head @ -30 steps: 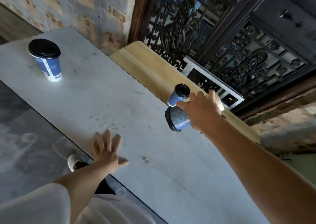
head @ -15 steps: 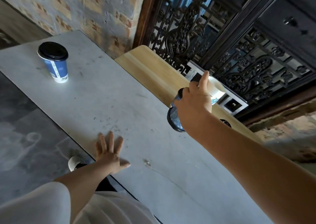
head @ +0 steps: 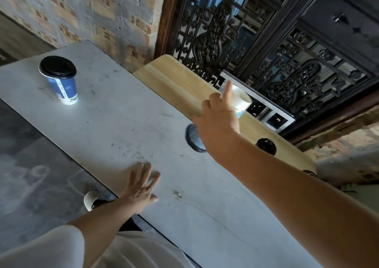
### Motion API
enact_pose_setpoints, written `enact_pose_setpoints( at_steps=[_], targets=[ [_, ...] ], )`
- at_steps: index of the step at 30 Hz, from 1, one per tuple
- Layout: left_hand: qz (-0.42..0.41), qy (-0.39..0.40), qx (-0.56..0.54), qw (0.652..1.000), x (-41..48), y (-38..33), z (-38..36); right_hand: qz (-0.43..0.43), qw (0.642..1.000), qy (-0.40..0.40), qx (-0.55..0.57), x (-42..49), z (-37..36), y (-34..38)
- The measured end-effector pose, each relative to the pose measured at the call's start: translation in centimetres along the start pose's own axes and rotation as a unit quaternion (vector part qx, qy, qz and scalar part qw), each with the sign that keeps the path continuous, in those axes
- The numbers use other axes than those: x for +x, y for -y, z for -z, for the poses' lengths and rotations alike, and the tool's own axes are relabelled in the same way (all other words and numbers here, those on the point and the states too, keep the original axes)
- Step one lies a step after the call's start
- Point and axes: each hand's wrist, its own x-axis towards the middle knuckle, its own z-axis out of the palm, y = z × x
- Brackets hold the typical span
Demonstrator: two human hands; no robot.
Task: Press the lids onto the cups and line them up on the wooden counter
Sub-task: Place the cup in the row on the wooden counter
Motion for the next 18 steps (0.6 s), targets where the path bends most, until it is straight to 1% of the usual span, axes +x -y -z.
enact_pose_setpoints(
  at_steps=[2, 4, 6, 9, 11, 13, 16, 18],
  targets=[
    [-0.035, -0.047, 0.018, 0.998, 0.6, 1.3, -0.5, 0.019, 0.997, -0.065, 0.029, -0.1, 0.6, 0.4],
    [-0.053, -0.092, 0.027, 0.994, 1.1, 2.3, -1.0, 0.020, 0.997, -0.074, 0.024, 0.2, 0.7, 0.8],
    [-0.063, -0.110, 0.035, 0.991, 1.2, 3.0, -1.6, 0.011, 0.999, -0.039, 0.014, 1.0, 0.7, 1.7],
    [-0.058, -0.144, -0.019, 0.988, 1.3, 1.6, -2.4, -0.010, 0.998, 0.053, -0.013, 2.0, 0.5, 2.7],
    [-0.044, -0.158, -0.059, 0.985, 1.8, 0.4, -2.8, -0.004, 0.996, 0.085, -0.021, 2.8, 0.1, 3.5],
    [-0.028, -0.182, -0.086, 0.979, 2.1, -0.3, -2.7, 0.006, 0.995, 0.093, -0.023, 3.5, -0.2, 4.1],
    [-0.015, -0.204, -0.083, 0.975, 1.9, -0.5, -2.8, 0.023, 0.994, 0.100, -0.022, 4.2, -0.4, 4.8],
    [-0.013, -0.219, -0.082, 0.972, 1.9, -0.4, -3.0, 0.024, 0.996, 0.081, -0.026, 4.8, -1.2, 5.1]
  ],
)
